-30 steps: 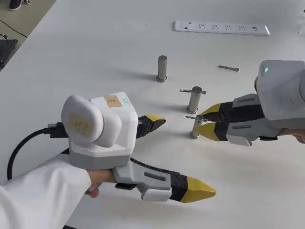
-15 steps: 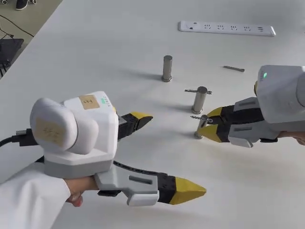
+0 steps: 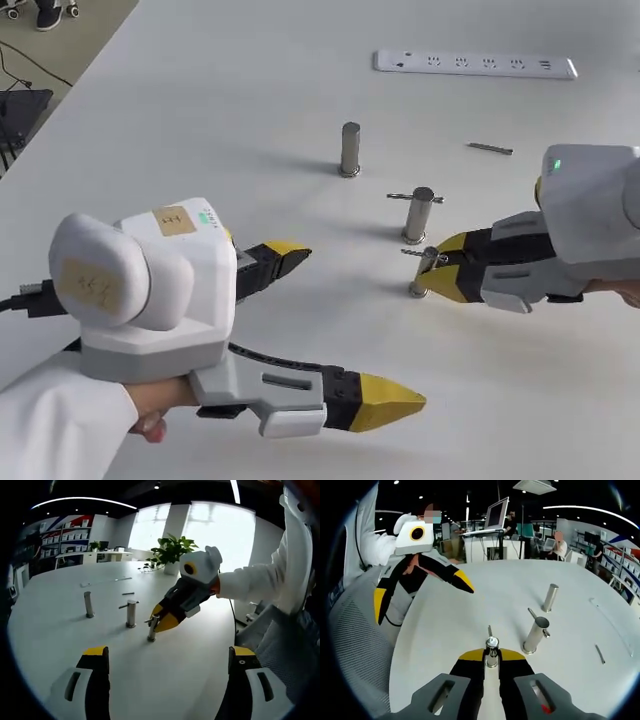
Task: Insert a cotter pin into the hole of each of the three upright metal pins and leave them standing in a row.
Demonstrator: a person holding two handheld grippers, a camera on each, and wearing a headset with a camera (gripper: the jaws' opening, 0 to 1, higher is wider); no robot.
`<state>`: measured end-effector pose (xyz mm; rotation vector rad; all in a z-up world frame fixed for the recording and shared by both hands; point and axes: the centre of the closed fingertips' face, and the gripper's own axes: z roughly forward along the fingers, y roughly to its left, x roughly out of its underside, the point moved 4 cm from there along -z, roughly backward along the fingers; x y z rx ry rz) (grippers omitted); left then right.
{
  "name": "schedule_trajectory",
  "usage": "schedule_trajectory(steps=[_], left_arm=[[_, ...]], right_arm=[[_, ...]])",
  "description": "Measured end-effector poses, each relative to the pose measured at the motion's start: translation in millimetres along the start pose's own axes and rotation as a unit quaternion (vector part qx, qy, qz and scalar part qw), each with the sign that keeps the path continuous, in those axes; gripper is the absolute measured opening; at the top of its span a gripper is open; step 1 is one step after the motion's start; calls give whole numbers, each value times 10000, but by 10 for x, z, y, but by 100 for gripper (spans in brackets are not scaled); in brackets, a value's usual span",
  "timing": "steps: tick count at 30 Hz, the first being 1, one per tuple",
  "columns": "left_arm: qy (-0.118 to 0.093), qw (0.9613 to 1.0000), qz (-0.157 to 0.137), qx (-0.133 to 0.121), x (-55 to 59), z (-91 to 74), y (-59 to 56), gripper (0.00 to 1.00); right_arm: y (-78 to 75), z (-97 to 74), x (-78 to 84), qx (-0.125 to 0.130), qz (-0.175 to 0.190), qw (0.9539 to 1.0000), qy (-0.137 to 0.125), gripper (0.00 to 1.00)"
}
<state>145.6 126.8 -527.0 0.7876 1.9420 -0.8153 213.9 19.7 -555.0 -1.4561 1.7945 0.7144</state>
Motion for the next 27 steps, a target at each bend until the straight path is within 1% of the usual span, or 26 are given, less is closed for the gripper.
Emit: schedule_trajectory(steps=[4,7,11,14,15,19,21,24,27], left_arm=[[-4,10000,-26,-26,-8,-6,-5,99],[8,10000,-47,-32,-7,-8,-12,99],[42,10000,-47,-44,3,-9,-18,99],[138,9998,47,-138,15,-13,6,99],[123,9998,69,-151,7,-12,10,99],[86,9998,46,-173,-28,-13,18,99],[103,9997,70,-209,-42,-16,28,99],[99,9996,96,-250,-66,-22,38,99],[83,9996,91,-268,-88,-24,42,99]], right_arm=[[-111,-90,30,-3,-102,9999,-19,4],[-204,-177,30,51,-215,9997,-76,4],[-363,-285,29,107,-167,9996,-206,4],[-468,-337,68,103,-91,9997,-216,4],[-501,-349,96,104,-109,9997,-193,4],[-561,-385,161,56,-188,9997,-163,4],[-574,-393,172,62,-208,9996,-169,4],[-596,-399,174,86,-55,9995,-288,4],[-593,-399,165,60,-16,9993,-372,4]])
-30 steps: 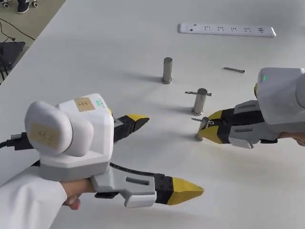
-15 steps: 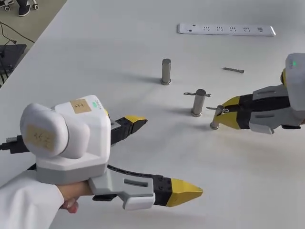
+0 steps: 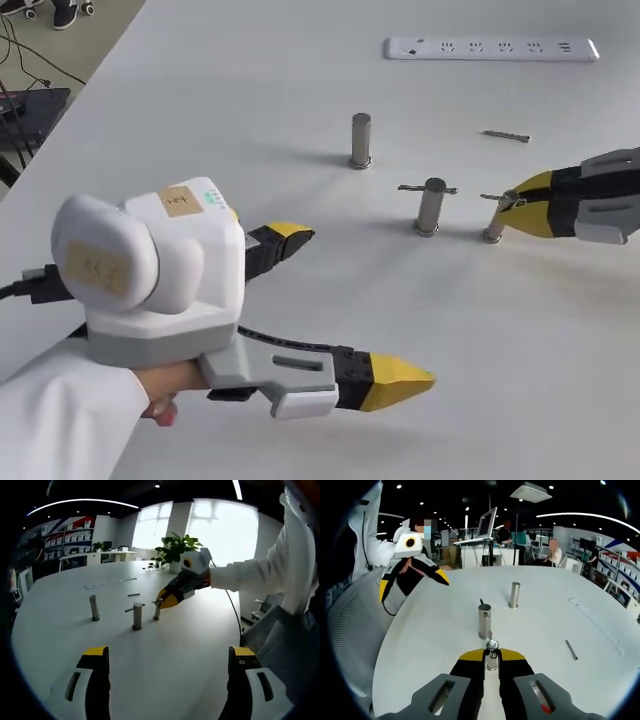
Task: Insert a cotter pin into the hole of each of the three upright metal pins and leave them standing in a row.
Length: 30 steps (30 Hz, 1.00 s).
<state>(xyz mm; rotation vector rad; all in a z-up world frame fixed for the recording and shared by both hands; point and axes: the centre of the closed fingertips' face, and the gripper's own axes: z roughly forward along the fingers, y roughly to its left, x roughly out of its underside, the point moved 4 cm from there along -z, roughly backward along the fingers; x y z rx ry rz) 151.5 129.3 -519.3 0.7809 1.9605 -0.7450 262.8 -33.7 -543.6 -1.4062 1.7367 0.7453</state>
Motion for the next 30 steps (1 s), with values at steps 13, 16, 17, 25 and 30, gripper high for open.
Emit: schedule_trajectory(steps=[13,16,17,25,30], left_arm=[[100,9999,0,-124,10,-6,38,98],[78,9999,-84,-126,8,-19,44,98],[43,9998,-160,-137,4,-26,53,98],[-47,9993,-298,-222,-2,-77,77,98],[-68,9992,-337,-226,4,-89,69,99]], right_arm=[[9,-7,-5,-132,305,9994,-41,5],[32,16,59,-191,343,9992,121,5],[39,16,77,-196,337,9991,152,5],[2,-22,117,-85,432,9989,169,10],[-10,-106,62,34,532,9986,51,17]])
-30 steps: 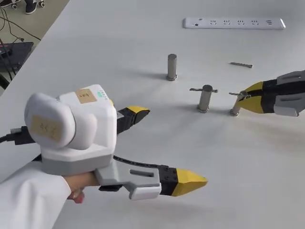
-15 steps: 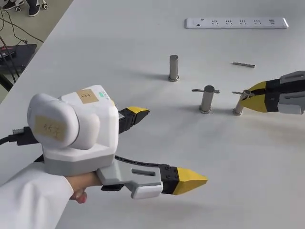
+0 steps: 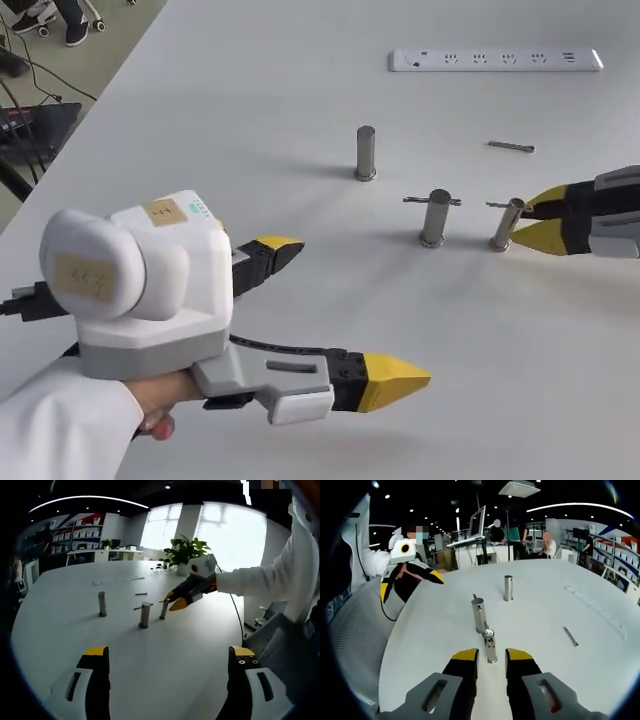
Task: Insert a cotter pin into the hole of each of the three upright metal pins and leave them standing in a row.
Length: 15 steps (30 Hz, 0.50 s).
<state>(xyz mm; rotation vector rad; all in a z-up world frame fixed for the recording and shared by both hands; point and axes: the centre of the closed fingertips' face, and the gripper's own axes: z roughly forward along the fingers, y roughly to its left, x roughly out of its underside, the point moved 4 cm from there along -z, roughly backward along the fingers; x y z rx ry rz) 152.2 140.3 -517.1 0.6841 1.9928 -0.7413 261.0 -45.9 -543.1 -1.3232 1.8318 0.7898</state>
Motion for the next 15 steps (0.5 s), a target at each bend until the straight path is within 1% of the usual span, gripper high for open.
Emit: schedule_trajectory(steps=[1,3,5,6,7,8,10,11,12,13,15], left_arm=[[-3,10000,-4,1,-1,-1,-1,99],[-25,10000,-17,11,-6,-5,-4,99],[-52,10000,-24,19,-14,-9,-6,99],[-76,10000,-36,23,-23,-14,-10,99],[-113,9999,-51,29,-36,-20,-14,99],[-140,9999,-62,32,-46,-24,-16,99],[-192,9998,-89,46,-68,-37,-20,99],[-213,9997,-88,49,-76,-43,-20,99],[-219,9997,-86,49,-81,-48,-18,99],[-229,9997,-88,50,-88,-54,-16,99],[-278,9995,-104,62,-111,-75,-11,99]], right_arm=[[7,-37,-39,77,38,9999,-108,18],[24,-92,-90,151,75,9996,-228,22],[6,-159,-146,410,7,9987,-306,22],[25,-208,-184,490,78,9981,-365,23],[42,-268,-261,621,57,9964,-566,24],[56,-302,-297,685,82,9955,-652,25],[102,-390,-369,820,151,9933,-799,30],[113,-424,-393,911,196,9920,-857,35],[144,-460,-407,967,295,9910,-875,43],[166,-487,-412,1012,331,9903,-892,47],[210,-548,-411,1140,408,9881,-945,49]])
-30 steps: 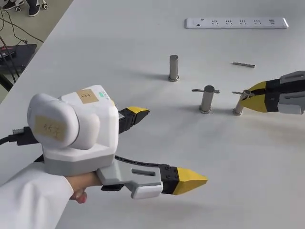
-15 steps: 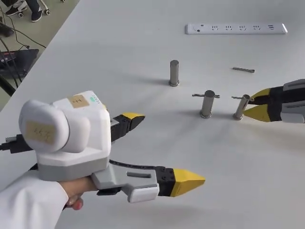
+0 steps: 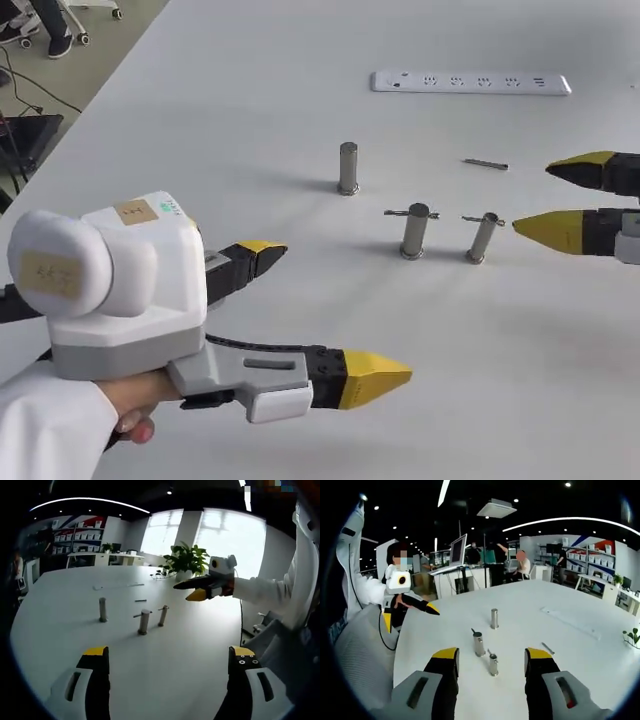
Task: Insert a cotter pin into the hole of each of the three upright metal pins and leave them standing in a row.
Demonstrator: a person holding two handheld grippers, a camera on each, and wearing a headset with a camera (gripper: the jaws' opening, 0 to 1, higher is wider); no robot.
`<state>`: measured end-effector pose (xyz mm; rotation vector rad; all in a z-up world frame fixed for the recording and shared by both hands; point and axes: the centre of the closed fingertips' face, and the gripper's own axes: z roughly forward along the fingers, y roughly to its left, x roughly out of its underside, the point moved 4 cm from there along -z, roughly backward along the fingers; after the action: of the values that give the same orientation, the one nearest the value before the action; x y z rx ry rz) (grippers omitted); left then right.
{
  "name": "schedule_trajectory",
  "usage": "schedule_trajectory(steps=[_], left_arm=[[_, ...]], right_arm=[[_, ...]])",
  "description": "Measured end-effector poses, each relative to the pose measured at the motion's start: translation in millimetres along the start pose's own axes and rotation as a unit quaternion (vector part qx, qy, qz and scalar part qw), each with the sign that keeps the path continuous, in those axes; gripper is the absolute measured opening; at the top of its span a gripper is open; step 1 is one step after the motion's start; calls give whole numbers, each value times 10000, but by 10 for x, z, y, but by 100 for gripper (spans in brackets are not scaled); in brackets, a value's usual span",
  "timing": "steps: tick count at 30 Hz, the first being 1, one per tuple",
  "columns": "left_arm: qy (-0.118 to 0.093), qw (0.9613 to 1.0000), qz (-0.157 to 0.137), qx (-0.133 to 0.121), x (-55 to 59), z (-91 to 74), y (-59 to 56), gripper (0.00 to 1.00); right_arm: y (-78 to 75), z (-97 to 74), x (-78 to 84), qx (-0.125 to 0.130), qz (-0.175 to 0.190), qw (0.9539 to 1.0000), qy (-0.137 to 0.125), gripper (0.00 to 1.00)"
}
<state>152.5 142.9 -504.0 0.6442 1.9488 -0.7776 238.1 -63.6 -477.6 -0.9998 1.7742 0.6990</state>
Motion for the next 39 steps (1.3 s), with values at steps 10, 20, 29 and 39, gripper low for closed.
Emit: schedule_trajectory(steps=[10,20,29,39], left_arm=[[-147,9998,-162,-1,-49,-94,58,99],[-163,9991,-393,-12,7,-107,34,99],[-253,9987,-441,92,15,-132,-55,99],[-256,9981,-560,91,61,-182,-75,99]], right_arm=[[285,-362,134,241,458,9987,-23,55],[518,-549,301,312,962,9948,64,77],[589,-636,351,513,1229,9911,-33,91],[696,-621,338,502,1488,9874,-180,98]])
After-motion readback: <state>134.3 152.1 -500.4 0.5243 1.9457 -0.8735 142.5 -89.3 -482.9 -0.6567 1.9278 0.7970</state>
